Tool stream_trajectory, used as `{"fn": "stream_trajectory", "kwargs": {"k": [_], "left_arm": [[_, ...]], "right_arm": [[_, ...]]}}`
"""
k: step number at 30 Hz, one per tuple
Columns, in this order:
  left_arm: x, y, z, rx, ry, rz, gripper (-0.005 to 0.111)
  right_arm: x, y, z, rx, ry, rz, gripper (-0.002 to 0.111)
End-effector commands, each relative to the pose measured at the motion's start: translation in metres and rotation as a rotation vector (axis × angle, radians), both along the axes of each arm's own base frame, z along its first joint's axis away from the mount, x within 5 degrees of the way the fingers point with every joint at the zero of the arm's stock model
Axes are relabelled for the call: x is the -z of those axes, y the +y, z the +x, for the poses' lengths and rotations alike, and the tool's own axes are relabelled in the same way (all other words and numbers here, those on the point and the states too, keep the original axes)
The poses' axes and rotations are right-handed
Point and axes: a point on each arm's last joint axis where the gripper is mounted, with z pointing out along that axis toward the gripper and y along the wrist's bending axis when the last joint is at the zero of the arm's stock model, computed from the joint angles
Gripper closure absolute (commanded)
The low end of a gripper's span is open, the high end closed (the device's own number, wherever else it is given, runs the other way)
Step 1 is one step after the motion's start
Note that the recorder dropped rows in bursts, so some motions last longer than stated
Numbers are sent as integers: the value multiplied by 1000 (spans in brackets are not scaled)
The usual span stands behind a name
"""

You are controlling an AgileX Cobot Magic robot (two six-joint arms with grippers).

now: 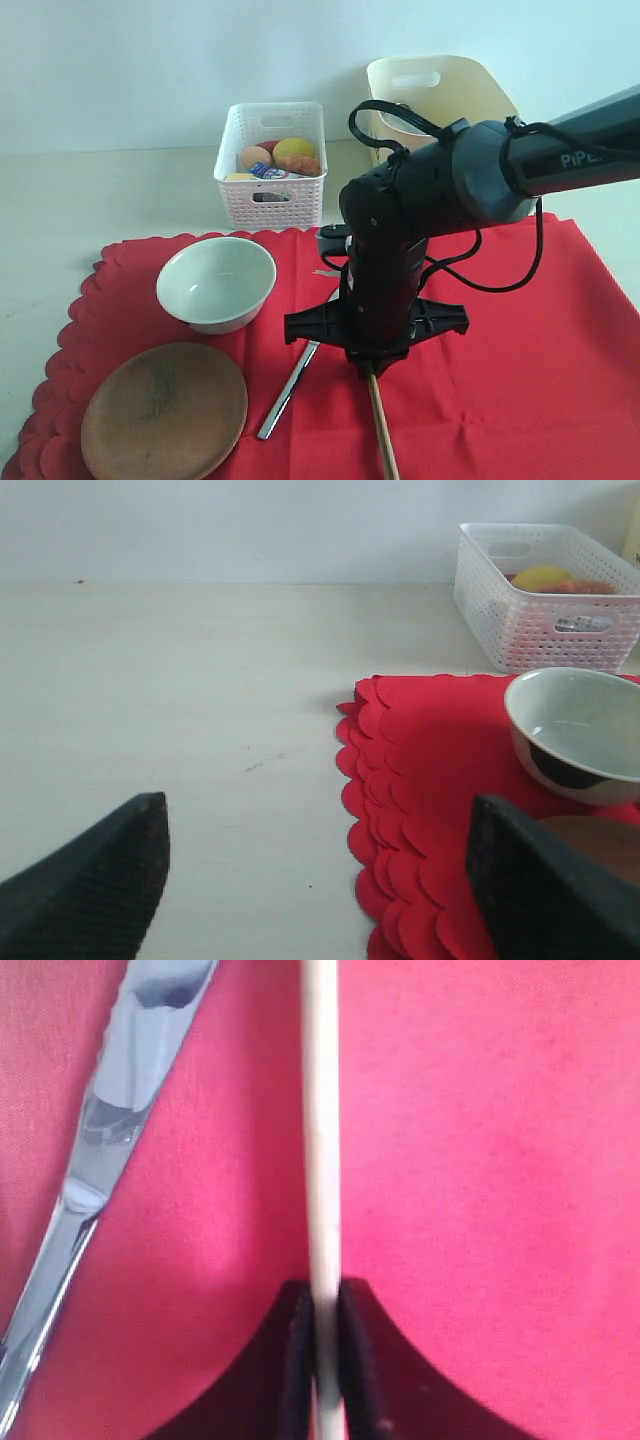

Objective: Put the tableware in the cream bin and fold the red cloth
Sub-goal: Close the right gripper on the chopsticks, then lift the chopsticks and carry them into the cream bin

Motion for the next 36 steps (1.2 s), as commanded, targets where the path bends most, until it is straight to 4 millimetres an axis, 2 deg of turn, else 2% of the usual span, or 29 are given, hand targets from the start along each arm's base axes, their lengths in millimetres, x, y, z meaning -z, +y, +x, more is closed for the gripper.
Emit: {"fn": "stream_trajectory", "kwargs": {"k": [1, 14, 19, 21, 28, 32, 36], "left_arm": [[0, 0, 0, 5, -13, -2, 29], [0, 0, 0, 5, -13, -2, 29], [0, 0, 0, 5, -13, -2, 29], [0, 0, 0, 5, -13, -2, 29], [0, 0, 0, 5, -13, -2, 29], [0, 0, 0, 5, -13, -2, 29], [0, 0, 0, 5, -13, -2, 29]], "right_arm": [[-6, 0, -4, 6, 2, 15, 104], [-77, -12, -10, -61, -143, 51, 108], [-109, -21, -10, -108, -263, 44, 108], [-122, -30, -6, -114, -319, 31, 108], [-157, -77, 19, -92, -493, 49, 108], [-175, -89, 40, -138, -597, 52, 108], [-192, -98, 72, -163, -733, 59, 108]]}}
